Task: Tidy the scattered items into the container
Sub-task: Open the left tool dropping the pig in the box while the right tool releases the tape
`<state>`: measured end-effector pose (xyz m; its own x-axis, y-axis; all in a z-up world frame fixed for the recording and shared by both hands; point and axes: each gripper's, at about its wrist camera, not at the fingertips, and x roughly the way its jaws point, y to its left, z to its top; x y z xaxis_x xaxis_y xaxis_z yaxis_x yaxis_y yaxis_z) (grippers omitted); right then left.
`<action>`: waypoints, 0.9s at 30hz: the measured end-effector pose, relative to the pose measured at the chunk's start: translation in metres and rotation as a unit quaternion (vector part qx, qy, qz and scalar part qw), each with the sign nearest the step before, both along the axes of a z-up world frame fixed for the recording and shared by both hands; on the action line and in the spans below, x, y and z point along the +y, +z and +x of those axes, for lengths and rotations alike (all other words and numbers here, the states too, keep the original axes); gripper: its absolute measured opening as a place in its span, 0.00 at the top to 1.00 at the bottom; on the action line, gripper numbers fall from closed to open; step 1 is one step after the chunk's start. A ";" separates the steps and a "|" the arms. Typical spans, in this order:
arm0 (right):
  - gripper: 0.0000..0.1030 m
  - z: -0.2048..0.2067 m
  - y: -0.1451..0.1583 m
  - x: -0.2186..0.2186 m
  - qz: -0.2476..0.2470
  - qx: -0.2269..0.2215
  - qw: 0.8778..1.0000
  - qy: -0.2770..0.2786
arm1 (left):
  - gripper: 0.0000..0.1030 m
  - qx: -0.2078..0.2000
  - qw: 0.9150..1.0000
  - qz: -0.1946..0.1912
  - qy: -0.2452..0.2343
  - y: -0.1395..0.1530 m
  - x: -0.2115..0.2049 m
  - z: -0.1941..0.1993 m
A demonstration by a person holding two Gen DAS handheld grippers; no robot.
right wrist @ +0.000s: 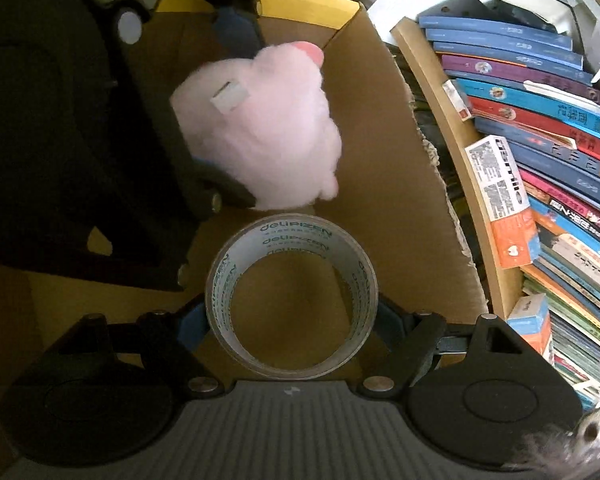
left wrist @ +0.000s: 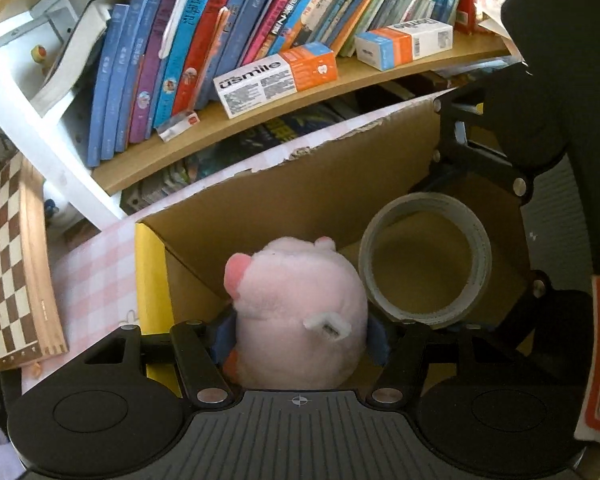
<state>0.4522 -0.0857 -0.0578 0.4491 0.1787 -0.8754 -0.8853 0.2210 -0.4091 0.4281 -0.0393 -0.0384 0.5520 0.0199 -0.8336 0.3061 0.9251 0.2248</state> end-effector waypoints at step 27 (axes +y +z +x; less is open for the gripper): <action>0.01 -0.043 0.063 -0.031 0.124 -0.051 0.991 0.001 | 0.10 -0.133 0.988 -0.074 0.002 0.087 0.031 -0.062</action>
